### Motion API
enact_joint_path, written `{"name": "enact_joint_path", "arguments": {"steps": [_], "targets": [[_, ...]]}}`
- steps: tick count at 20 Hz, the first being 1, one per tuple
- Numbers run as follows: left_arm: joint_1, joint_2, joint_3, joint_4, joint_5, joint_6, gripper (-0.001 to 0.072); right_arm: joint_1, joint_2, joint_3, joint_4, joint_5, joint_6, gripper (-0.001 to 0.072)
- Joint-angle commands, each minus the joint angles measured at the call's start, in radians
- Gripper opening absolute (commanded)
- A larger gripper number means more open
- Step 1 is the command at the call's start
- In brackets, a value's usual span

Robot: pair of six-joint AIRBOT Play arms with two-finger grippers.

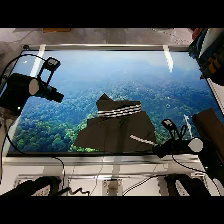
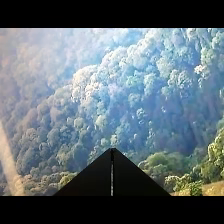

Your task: Fold the clothes and pants, and hang the long-sleeved shirts on hangers.

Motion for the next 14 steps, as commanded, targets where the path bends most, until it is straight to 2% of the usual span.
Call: {"name": "enact_joint_path", "arguments": {"steps": [1,6,7,8,9,14], "targets": [[0.0,-0.001,0.0,0.0,0.0,0.0,0.0011,0.04,-0.001,-0.006,0.0,-0.023,0.011,0.0683],[0.0,-0.001,0.0,-0.002,0.0,0.0,0.0011,0.113,-0.001,-0.005,-0.133,-0.071,0.012,0.0681],[0.0,-0.001,0.0,-0.006,0.0,0.0,0.0011,0.115,-0.001,-0.005,-0.135,-0.098,0.011,0.0663],[0.0,-0.001,0.0,-0.017,0.0,0.0,0.0011,0.115,-0.001,-0.005,-0.134,-0.129,0.011,0.0614],[0.0,-0.002,0.0,-0.03,0.0,0.0,0.0011,0.115,-0.002,-0.005,-0.135,-0.154,0.011,0.0604],[0.0,-0.002,0.0,-0.055,0.0,0.0,0.0011,0.115,-0.154,-0.005,-0.123,-0.163,0.011,0.0604]]}}
